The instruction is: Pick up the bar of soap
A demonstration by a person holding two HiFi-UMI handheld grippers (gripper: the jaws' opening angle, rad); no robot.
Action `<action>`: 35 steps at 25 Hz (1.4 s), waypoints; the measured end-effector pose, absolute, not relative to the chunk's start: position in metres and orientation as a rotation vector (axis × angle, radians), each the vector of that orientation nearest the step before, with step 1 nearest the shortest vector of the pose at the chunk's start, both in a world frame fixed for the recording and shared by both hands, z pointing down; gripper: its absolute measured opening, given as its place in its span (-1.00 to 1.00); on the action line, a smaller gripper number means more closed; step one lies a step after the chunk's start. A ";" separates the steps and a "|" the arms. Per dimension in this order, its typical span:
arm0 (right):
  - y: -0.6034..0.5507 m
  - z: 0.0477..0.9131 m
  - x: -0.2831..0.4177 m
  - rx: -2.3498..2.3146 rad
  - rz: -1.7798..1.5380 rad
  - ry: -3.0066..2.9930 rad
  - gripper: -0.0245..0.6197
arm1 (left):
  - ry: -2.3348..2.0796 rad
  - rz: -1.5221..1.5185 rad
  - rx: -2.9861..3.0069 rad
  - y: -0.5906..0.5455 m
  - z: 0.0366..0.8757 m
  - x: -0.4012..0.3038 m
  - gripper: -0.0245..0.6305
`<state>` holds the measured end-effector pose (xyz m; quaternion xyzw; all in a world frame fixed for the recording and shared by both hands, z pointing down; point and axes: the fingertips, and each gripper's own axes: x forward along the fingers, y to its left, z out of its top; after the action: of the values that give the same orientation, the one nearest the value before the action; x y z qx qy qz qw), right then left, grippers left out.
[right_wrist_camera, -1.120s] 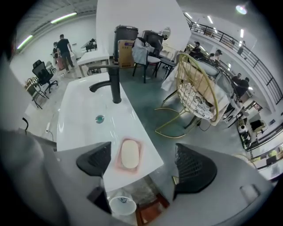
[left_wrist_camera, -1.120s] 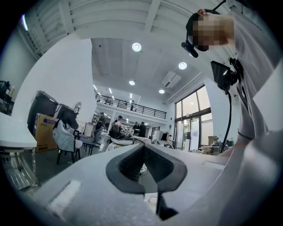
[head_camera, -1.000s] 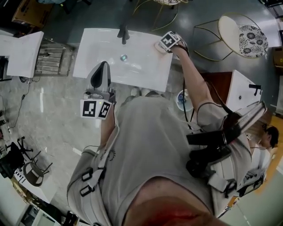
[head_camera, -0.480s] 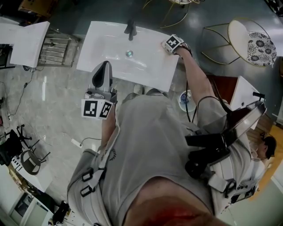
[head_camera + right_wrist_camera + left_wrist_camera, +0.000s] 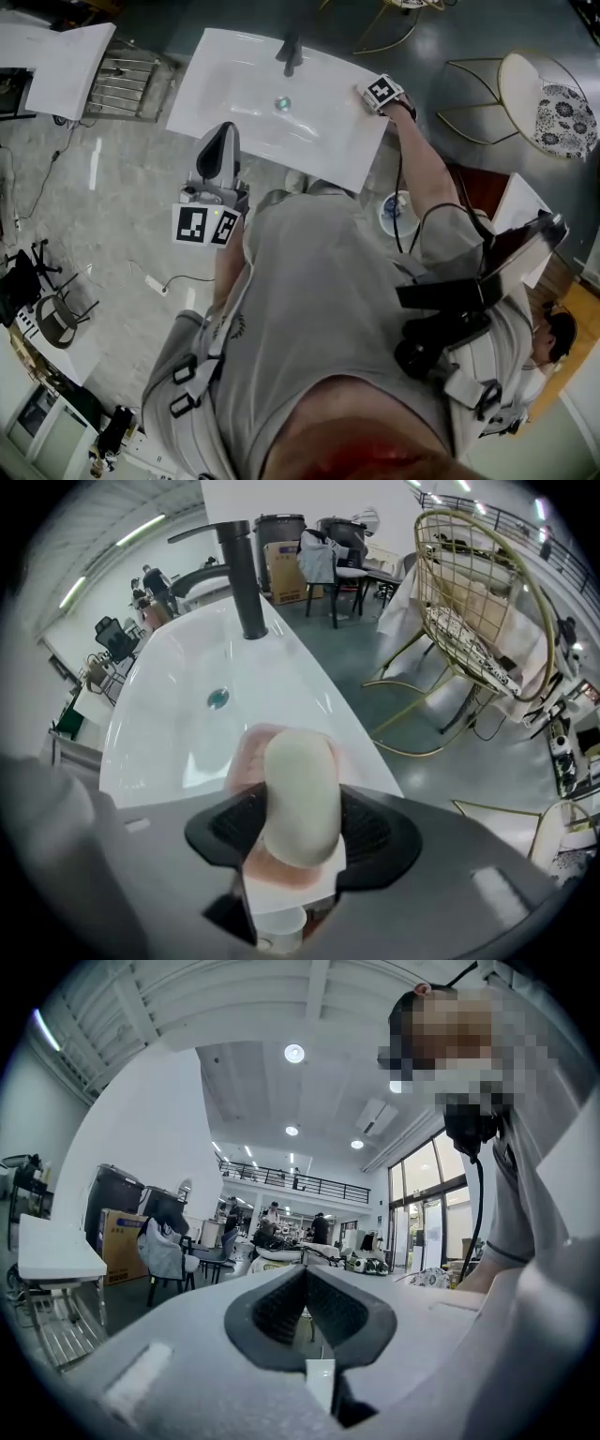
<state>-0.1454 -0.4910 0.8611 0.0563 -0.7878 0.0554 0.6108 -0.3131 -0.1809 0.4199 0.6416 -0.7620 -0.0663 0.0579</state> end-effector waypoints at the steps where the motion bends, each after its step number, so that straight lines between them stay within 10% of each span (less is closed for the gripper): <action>1: -0.491 0.861 -0.145 0.133 0.136 -1.820 -0.19 | -2.319 -0.200 1.938 -0.179 0.419 -0.315 -0.93; 8: -0.496 0.843 -0.150 0.175 0.203 -1.896 -0.56 | -2.355 -0.220 1.935 -0.176 0.412 -0.320 -0.93; 35: -0.505 0.750 -0.145 0.492 0.779 -2.244 -0.57 | -2.190 -0.321 2.148 -0.219 0.402 -0.306 -0.93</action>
<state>-0.1453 -0.5054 0.7498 0.1899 -0.8665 0.3009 0.3501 -0.3057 -0.2187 0.4019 0.6962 -0.7097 -0.1041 0.0287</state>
